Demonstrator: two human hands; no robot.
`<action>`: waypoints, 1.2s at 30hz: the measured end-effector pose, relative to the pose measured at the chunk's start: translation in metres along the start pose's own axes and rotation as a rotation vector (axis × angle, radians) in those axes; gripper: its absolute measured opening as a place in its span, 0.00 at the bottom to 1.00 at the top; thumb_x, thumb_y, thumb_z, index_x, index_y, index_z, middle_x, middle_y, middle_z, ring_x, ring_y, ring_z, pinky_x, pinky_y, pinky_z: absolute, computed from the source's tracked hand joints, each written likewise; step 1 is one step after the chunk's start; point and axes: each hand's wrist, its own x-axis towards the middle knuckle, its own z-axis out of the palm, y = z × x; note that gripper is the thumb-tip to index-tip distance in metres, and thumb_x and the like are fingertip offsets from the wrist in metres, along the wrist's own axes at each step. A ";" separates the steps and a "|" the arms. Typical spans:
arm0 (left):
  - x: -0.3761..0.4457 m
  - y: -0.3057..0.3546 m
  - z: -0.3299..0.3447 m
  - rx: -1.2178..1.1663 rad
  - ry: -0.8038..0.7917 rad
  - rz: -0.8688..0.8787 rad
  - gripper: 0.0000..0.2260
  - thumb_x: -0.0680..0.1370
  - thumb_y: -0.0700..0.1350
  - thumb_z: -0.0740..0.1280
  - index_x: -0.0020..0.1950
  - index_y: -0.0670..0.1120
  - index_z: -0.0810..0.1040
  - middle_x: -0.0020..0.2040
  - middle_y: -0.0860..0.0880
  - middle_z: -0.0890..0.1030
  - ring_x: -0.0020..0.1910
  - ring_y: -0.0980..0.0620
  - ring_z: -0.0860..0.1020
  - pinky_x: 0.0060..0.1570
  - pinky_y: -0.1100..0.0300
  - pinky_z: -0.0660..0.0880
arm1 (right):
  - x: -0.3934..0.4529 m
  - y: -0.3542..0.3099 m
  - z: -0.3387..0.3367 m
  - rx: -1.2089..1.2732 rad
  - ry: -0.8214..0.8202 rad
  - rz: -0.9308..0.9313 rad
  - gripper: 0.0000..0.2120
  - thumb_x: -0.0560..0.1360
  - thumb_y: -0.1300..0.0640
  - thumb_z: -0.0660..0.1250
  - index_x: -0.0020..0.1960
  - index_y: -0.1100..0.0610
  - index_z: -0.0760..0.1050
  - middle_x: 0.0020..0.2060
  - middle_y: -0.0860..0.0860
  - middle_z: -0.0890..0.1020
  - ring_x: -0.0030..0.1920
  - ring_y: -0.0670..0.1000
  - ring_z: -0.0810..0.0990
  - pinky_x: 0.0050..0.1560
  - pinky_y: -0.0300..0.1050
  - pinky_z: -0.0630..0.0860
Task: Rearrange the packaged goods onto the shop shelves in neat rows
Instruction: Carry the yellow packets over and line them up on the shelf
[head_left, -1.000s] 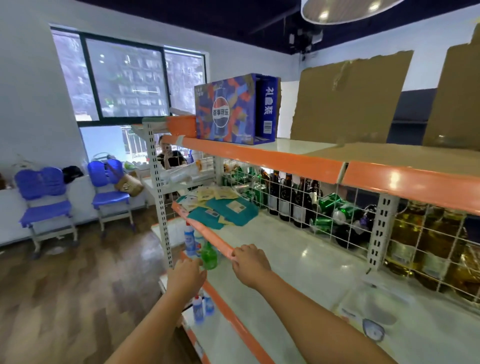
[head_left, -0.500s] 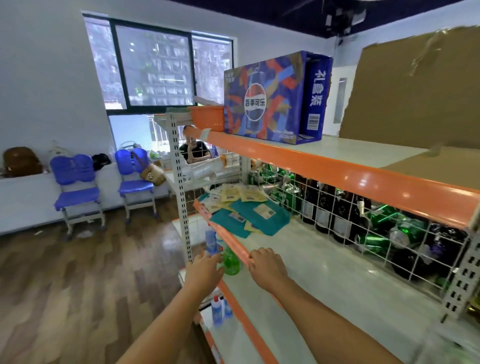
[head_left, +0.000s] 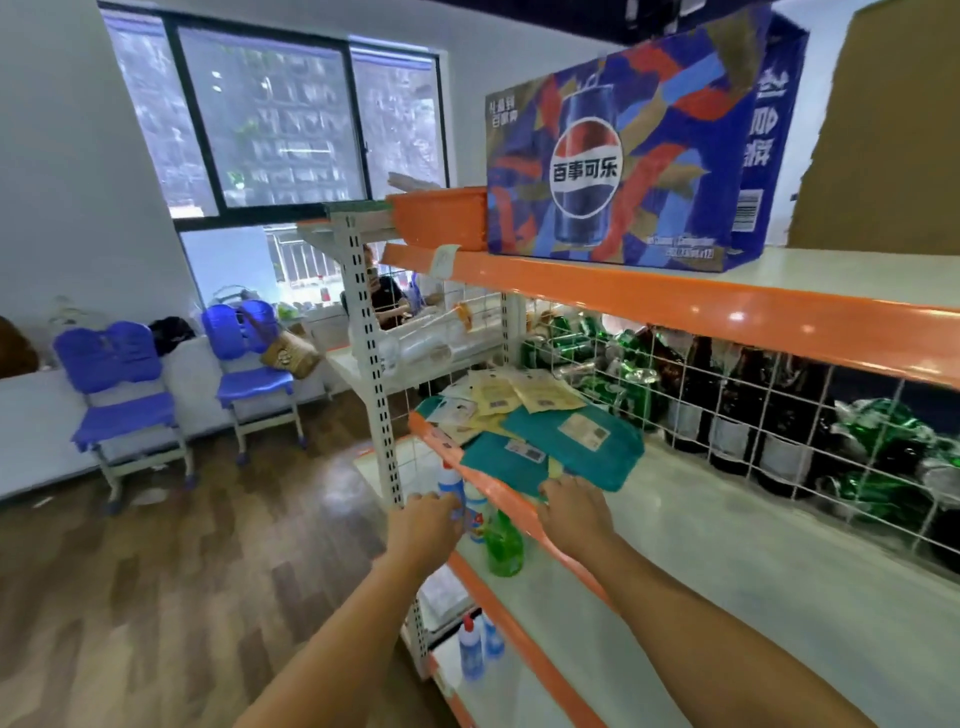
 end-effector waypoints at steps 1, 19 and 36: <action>0.007 -0.005 0.006 0.011 -0.016 0.003 0.15 0.82 0.51 0.52 0.64 0.49 0.72 0.58 0.48 0.78 0.59 0.45 0.75 0.58 0.51 0.72 | 0.005 -0.002 0.005 -0.012 -0.012 0.012 0.15 0.79 0.53 0.55 0.64 0.54 0.70 0.62 0.53 0.74 0.65 0.54 0.69 0.64 0.48 0.67; 0.191 -0.031 0.035 -0.029 0.018 0.099 0.15 0.81 0.54 0.55 0.63 0.50 0.73 0.63 0.46 0.76 0.61 0.46 0.74 0.58 0.52 0.71 | 0.184 0.025 0.012 0.006 0.102 0.089 0.16 0.81 0.54 0.52 0.62 0.58 0.72 0.58 0.54 0.76 0.60 0.55 0.72 0.57 0.50 0.71; 0.298 0.004 0.042 -0.174 0.091 0.243 0.15 0.80 0.48 0.55 0.61 0.46 0.76 0.60 0.45 0.76 0.60 0.45 0.72 0.57 0.51 0.70 | 0.277 0.078 0.038 0.045 -0.093 0.379 0.19 0.80 0.52 0.49 0.67 0.56 0.68 0.67 0.55 0.69 0.67 0.58 0.66 0.65 0.54 0.68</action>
